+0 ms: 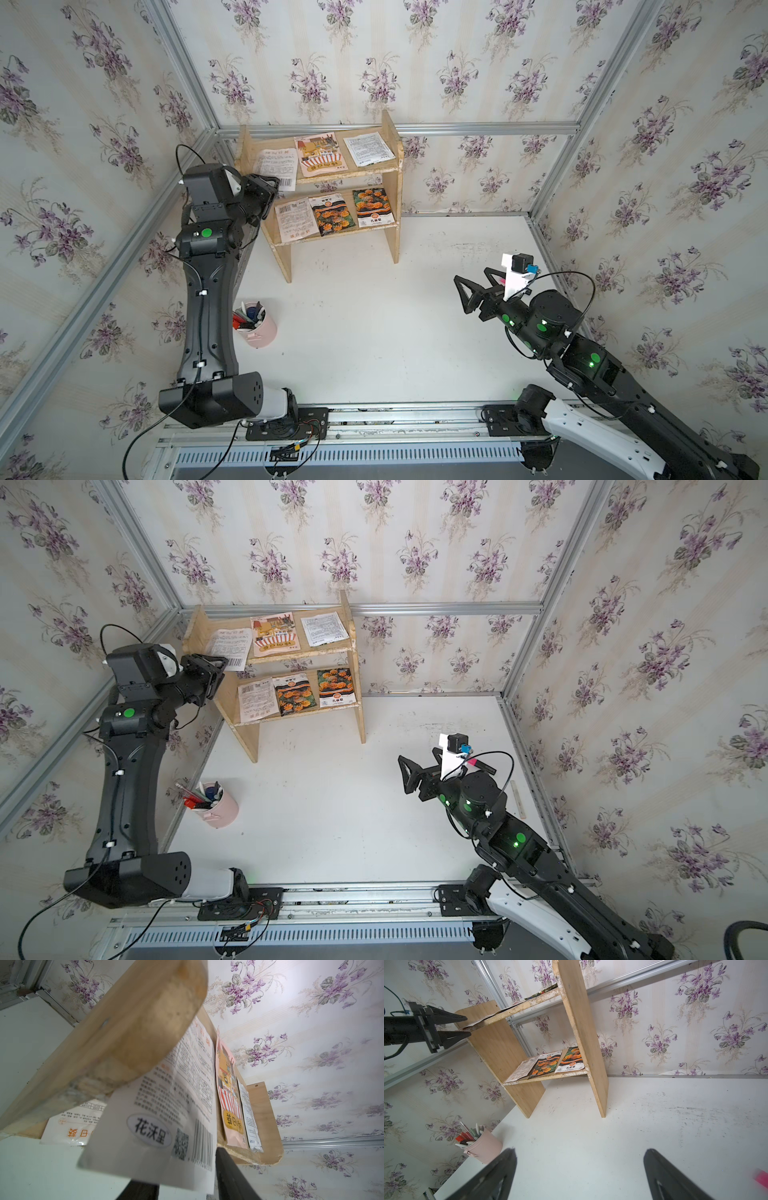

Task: Take the seed bag off the shelf
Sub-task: Pick up the seed packet from the shelf.

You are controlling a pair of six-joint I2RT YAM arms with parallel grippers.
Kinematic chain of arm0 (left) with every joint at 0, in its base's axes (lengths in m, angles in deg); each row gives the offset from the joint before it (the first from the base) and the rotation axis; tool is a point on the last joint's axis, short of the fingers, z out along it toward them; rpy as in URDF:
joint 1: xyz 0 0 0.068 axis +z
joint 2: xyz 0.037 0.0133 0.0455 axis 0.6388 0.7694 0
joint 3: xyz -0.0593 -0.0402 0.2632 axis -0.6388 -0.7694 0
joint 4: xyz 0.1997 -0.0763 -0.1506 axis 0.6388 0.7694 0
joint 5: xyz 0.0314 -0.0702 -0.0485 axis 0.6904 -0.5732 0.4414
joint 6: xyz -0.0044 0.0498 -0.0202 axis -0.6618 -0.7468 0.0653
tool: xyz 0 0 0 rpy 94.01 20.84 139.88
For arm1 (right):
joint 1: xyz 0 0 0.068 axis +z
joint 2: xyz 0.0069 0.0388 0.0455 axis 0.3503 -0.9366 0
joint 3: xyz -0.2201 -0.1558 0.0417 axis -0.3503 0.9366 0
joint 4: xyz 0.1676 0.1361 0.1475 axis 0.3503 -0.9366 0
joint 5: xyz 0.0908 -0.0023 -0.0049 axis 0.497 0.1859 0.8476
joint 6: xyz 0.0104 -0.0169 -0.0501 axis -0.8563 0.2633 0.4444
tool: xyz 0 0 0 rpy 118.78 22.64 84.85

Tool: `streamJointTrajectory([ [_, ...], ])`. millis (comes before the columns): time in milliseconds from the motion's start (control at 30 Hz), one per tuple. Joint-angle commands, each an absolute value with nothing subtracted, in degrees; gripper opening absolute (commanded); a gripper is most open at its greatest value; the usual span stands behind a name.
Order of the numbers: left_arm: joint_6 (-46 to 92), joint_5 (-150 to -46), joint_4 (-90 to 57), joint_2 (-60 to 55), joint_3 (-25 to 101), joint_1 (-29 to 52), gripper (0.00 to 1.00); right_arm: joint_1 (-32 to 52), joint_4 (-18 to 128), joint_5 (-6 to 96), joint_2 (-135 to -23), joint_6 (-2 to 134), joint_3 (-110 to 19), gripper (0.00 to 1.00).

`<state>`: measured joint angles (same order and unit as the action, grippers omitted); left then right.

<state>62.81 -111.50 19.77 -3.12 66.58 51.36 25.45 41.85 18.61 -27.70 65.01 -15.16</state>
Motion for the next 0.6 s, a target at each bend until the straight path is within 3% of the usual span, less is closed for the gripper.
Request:
streamJointTrajectory([
  [0,63.58,-111.94,17.66,-2.79,66.83,51.49,0.43,25.55,41.77,17.84,-27.73,64.75,-15.37,1.00],
  [567,63.81,-112.97,18.91,-4.09,66.73,51.74,0.21,25.55,42.01,17.66,-26.96,64.10,-14.36,1.00],
])
